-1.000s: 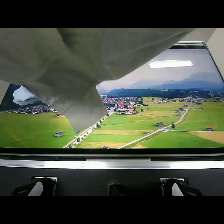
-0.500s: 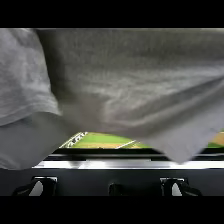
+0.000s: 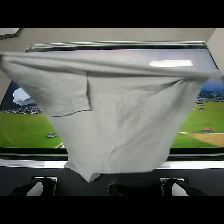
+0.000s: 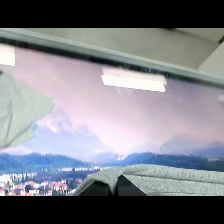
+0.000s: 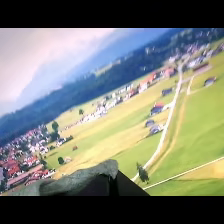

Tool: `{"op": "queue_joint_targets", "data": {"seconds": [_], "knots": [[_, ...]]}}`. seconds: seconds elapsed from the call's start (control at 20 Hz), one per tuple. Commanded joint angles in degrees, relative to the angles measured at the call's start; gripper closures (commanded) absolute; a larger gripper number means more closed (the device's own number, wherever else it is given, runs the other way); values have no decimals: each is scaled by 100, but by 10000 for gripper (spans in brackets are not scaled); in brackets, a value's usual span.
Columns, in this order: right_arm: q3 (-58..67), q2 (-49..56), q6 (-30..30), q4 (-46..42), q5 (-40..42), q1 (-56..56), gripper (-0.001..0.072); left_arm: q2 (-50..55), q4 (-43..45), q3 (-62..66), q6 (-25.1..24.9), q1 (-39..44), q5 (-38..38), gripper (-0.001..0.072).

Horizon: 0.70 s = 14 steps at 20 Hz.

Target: Fold the shirts.

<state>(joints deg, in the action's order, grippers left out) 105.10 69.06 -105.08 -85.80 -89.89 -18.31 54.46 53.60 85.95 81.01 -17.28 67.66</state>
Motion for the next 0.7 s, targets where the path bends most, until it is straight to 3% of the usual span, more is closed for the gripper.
{"op": "queue_joint_targets", "data": {"seconds": [0.0,0.1,0.25,0.5,0.55,0.6,0.65], "knots": [[-586,1569,-470,944,896,4,670,933,11,-1674,-387,448,-1394,676],[-586,2302,-570,1882,1827,2,669,1652,7,-1891,-562,658,-2253,676],[-586,2922,-601,3322,2647,42,668,2308,-280,-1827,-566,846,-2898,676],[-584,3296,-358,3067,2693,302,668,2680,-328,-1823,-557,1191,-2935,675],[-568,3254,-321,3108,2629,291,639,2651,-326,-1766,-557,1178,-2761,632],[-470,3178,-223,3112,2406,192,449,2625,-302,-1637,-560,1080,-2391,477],[-326,3091,94,3101,2100,37,239,2601,-234,-1429,-560,883,-1755,245]]}}
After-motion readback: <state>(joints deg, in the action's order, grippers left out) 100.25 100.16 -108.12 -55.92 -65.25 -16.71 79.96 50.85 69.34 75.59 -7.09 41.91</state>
